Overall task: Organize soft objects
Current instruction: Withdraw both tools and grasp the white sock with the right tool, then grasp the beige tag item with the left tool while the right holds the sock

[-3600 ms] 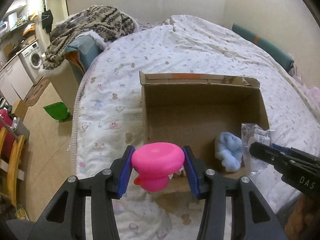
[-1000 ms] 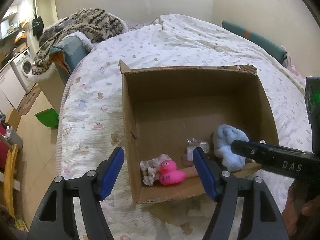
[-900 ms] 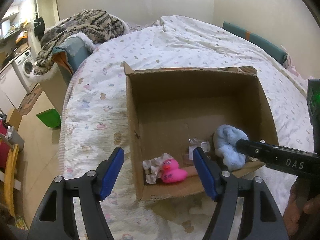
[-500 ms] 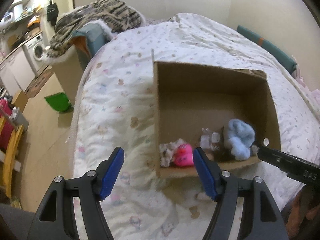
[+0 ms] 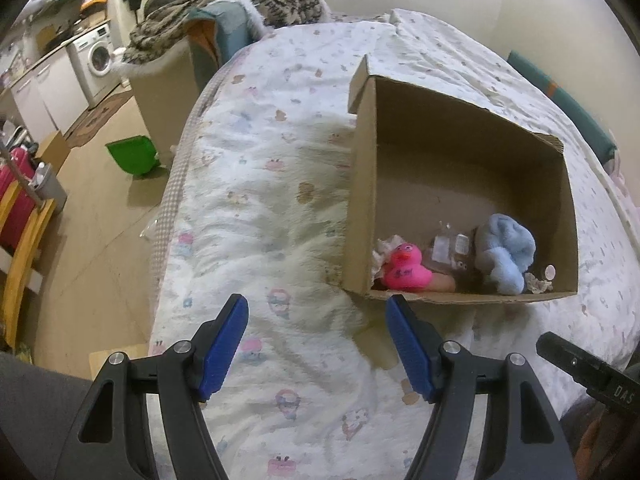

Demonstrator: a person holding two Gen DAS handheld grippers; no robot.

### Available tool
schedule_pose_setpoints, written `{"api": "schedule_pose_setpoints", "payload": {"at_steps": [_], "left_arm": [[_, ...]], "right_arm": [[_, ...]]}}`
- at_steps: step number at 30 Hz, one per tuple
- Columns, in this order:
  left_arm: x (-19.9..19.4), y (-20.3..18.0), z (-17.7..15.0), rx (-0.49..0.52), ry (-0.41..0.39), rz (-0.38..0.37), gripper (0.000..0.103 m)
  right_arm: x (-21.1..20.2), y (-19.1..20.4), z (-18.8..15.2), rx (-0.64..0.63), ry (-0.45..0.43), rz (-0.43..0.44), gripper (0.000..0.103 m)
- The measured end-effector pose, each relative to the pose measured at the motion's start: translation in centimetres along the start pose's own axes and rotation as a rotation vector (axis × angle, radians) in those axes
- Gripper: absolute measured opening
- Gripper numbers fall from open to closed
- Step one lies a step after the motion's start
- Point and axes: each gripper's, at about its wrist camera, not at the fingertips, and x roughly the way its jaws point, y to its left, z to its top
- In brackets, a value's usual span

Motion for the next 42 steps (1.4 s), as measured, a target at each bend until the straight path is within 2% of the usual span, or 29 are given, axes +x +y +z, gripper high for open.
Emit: {"api": "schedule_pose_setpoints", "payload": {"at_steps": [5, 10, 19, 22, 24, 25, 27, 29, 35, 42], "left_arm": [[0.0, 0.3, -0.2, -0.004, -0.002, 0.048, 0.068], [-0.6, 1.0, 0.1, -0.052, -0.02, 0.024, 0.069], [0.9, 2.4, 0.1, -0.135, 0.062, 0.011, 0.069], [1.3, 2.8, -0.1, -0.157, 0.077, 0.021, 0.069], [1.6, 2.8, -0.2, -0.167, 0.088, 0.023, 0.068], [1.8, 2.8, -0.2, -0.169, 0.093, 0.02, 0.068], [2.2, 2.6, -0.4, -0.166, 0.108, 0.01, 0.068], [2.7, 2.4, -0.6, -0.16, 0.128, 0.001, 0.068], [4.4, 1.1, -1.2, -0.142, 0.197, -0.034, 0.063], [5.8, -2.4, -1.7, -0.029, 0.234, -0.085, 0.063]], "right_arm": [[0.5, -1.2, -0.1, 0.068, 0.029, 0.029, 0.082], [3.0, -1.1, -0.5, 0.057, 0.098, 0.007, 0.082], [8.4, 3.6, -0.3, -0.102, 0.173, 0.0, 0.081], [10.0, 4.0, -0.2, -0.086, 0.209, 0.008, 0.07], [10.9, 4.1, -0.2, -0.079, 0.234, 0.003, 0.052], [11.0, 4.1, -0.2, -0.08, 0.238, -0.008, 0.05], [11.1, 4.1, -0.3, -0.099, 0.238, -0.033, 0.03], [10.5, 4.3, -0.5, -0.111, 0.235, -0.031, 0.026], [7.4, 3.1, -0.8, -0.101, 0.226, -0.013, 0.025], [3.9, 1.7, -0.9, -0.084, 0.194, 0.007, 0.025]]}}
